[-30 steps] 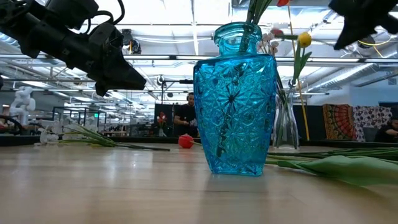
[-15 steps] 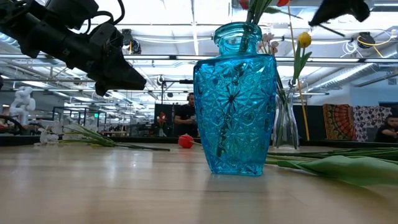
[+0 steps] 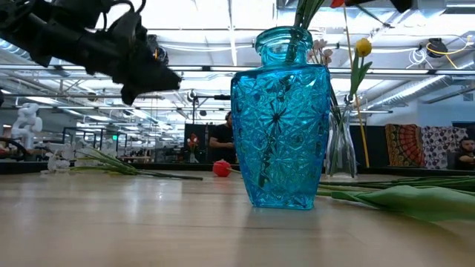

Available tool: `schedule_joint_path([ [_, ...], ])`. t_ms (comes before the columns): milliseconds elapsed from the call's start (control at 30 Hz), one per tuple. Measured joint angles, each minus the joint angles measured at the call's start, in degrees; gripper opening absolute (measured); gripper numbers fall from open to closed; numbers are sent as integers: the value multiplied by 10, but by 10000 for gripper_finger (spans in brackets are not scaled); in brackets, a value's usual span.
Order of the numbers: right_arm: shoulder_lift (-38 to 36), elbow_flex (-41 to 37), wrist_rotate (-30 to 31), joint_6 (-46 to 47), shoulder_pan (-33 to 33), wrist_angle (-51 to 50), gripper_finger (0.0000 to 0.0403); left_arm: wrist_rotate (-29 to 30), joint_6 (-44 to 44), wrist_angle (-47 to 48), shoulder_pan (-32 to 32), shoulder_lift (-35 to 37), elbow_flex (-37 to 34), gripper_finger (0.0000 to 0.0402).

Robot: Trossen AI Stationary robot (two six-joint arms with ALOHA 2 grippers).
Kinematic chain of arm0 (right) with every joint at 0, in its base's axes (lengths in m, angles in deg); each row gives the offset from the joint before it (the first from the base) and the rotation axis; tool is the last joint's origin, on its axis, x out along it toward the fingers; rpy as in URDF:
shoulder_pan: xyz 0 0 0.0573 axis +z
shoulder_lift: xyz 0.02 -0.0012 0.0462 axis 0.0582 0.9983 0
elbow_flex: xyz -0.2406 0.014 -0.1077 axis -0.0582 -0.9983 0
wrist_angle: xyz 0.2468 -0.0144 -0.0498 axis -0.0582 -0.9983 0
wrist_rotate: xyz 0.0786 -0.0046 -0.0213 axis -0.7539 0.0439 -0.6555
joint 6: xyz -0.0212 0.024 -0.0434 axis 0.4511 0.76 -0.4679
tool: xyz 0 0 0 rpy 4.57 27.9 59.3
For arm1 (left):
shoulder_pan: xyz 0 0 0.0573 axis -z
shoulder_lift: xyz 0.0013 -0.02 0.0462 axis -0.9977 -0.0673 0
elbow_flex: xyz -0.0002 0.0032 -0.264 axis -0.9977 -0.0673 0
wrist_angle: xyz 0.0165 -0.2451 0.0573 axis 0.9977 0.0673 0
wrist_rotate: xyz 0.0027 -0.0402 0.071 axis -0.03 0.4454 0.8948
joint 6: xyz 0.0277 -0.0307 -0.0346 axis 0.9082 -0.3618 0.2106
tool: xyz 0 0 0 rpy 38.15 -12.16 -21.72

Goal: Sort flowers into vase by color
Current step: Put the right red flower into the blue vase

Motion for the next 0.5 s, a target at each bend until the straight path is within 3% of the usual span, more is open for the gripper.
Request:
schedule_joint_path([
  [300, 53, -96, 10, -46, -12, 182, 0, -15, 59, -190, 33, -59, 0, 105],
  [500, 71, -153, -119, -192, -51, 447, 0, -22, 74, -357, 49, -154, 0, 105],
])
